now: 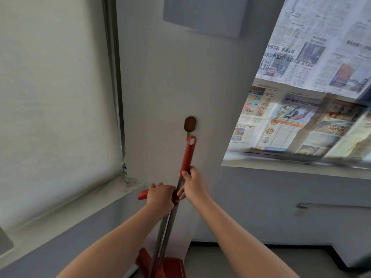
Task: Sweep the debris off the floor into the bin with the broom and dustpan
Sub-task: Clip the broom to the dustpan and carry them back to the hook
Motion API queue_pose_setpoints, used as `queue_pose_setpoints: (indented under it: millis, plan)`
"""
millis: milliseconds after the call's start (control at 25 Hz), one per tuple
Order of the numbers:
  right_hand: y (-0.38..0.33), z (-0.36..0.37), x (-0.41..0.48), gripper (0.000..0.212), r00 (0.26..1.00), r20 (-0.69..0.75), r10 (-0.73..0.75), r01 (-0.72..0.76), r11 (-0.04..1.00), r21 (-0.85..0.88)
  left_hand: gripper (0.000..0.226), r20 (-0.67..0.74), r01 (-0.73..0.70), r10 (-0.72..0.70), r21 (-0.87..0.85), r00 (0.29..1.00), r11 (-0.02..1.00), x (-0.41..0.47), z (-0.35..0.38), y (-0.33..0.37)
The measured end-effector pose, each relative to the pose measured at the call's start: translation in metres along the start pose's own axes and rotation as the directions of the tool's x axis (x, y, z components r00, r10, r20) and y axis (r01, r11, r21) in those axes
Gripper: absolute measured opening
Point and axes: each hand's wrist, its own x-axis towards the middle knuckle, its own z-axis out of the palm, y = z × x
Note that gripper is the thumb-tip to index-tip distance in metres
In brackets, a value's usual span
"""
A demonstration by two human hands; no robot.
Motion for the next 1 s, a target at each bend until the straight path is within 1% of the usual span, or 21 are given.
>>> queue_pose_setpoints:
  millis: [120, 240, 360, 440, 640, 760, 840, 920, 1000]
  plan:
    - [-0.003, 0.002, 0.022, 0.009, 0.999, -0.011, 0.037, -0.037, 0.997, -0.068, 0.017, 0.031, -0.007, 0.008, -0.035, 0.999, 0.999, 0.021, 0.001, -0.004]
    - [0.000, 0.009, 0.037, 0.011, 0.998, -0.005, 0.066, -0.066, 0.989, -0.131, 0.014, 0.064, 0.019, -0.015, -0.066, 0.998, 0.998, 0.033, 0.014, -0.008]
    - [0.007, 0.011, 0.044, 0.015, 0.995, -0.030, 0.093, -0.096, 0.987, -0.126, 0.011, 0.099, 0.021, -0.012, -0.096, 0.995, 0.995, 0.040, 0.019, -0.004]
    - [0.011, 0.010, 0.050, 0.016, 0.994, -0.038, 0.106, -0.110, 0.982, -0.155, 0.013, 0.120, 0.019, -0.007, -0.101, 0.993, 0.995, 0.045, 0.023, -0.001]
    - [0.014, 0.010, 0.062, 0.012, 0.992, -0.021, 0.121, -0.123, 0.962, -0.245, 0.021, 0.120, 0.012, -0.003, -0.074, 0.993, 0.997, 0.052, 0.041, 0.005]
    - [0.023, 0.008, 0.062, 0.011, 0.994, -0.014, 0.111, -0.111, 0.952, -0.285, 0.026, 0.082, -0.038, 0.035, 0.035, 0.996, 0.999, 0.052, 0.046, 0.013]
    - [0.025, 0.006, 0.061, 0.014, 0.994, -0.018, 0.107, -0.108, 0.956, -0.271, 0.031, 0.043, -0.064, 0.060, 0.091, 0.997, 0.994, 0.049, 0.048, 0.015]
    - [0.030, 0.006, 0.058, 0.020, 0.996, -0.009, 0.086, -0.086, 0.966, -0.243, 0.036, 0.007, -0.083, 0.083, 0.122, 0.997, 0.989, 0.041, 0.052, 0.016]
    - [0.038, 0.004, 0.049, 0.026, 0.999, -0.013, 0.053, -0.054, 0.968, -0.245, 0.041, -0.055, -0.081, 0.086, 0.100, 0.995, 0.992, 0.033, 0.052, 0.018]
